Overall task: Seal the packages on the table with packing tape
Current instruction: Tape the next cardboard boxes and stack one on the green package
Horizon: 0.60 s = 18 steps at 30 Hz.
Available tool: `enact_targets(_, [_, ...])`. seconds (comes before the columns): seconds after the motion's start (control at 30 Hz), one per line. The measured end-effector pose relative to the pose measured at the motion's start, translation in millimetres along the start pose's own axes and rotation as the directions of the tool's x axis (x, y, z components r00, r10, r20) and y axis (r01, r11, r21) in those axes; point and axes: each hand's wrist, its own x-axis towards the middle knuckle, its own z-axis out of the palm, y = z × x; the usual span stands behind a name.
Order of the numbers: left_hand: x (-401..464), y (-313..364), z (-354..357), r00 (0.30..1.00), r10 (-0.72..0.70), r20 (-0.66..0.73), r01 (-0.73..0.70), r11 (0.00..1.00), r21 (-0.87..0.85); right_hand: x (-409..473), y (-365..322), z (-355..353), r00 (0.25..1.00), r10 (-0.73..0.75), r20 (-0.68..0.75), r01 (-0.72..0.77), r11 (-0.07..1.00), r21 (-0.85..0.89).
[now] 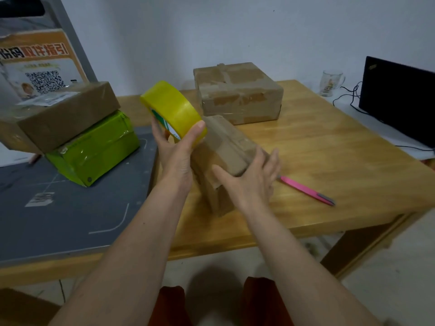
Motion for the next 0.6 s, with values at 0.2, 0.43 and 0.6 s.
enact_targets(0.2, [11,22,-7,0.996,0.016,0.083,-0.019,0.999,0.032,40,30,-27,0.95,-0.045,0.309,-0.062,0.942,0.329])
enact_targets(0.43, [27,50,-28,0.989,0.028,0.147,-0.041,0.995,0.088,103,44,-71,0.675,-0.245,0.696,-0.093,0.907,0.411])
enact_targets(0.6, [13,35,-45,0.992,-0.03,0.125,0.017,0.995,0.102,104,30,-67,0.796,-0.239,0.556,0.013,0.925,0.379])
